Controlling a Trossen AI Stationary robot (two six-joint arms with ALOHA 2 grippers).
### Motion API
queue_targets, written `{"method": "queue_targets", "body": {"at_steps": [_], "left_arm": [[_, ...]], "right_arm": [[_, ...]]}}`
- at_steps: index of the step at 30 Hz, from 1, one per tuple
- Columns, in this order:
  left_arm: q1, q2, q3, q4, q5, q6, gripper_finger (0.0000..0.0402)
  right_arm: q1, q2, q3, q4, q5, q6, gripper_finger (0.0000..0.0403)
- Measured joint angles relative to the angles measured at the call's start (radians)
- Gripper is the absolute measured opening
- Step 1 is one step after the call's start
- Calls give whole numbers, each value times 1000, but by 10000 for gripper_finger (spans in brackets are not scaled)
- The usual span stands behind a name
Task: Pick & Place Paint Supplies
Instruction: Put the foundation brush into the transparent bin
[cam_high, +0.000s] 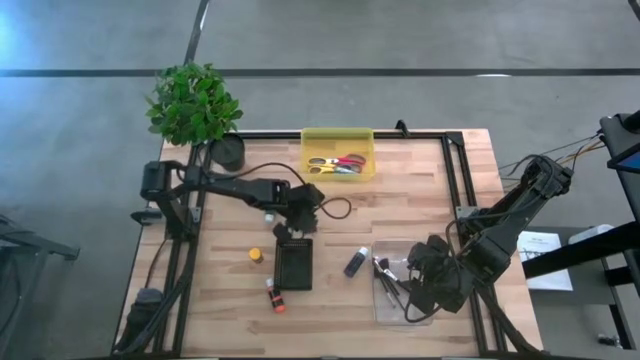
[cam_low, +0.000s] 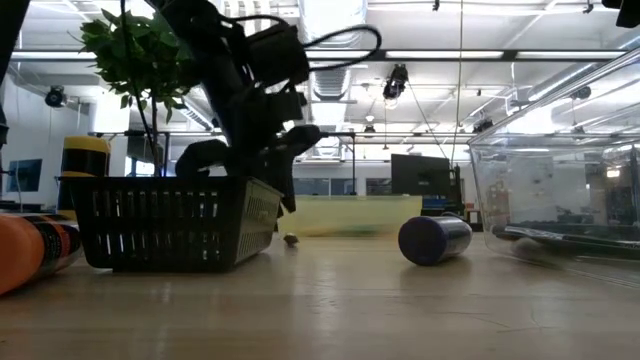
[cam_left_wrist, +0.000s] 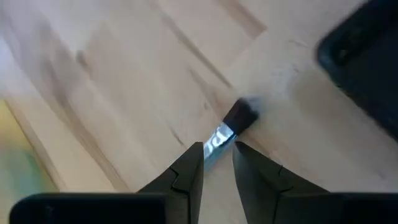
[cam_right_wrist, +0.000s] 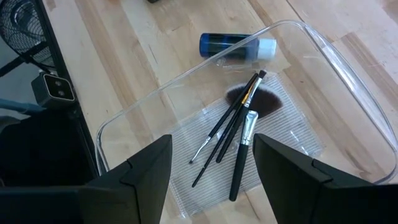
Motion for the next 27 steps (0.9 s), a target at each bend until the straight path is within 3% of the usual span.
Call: {"method": "queue_targets", "body": {"at_steps": [6,17,27], "left_arm": [[-30,-3,0,10,0,229,93],[-45,6,-4,37,77,249,93],[-47,99,-4,61,96,295,93]], "right_arm": [[0,0,0,0,0,3,221],[0,0,0,1,0,8,221],[0,-1,0,1,0,11,221]]}}
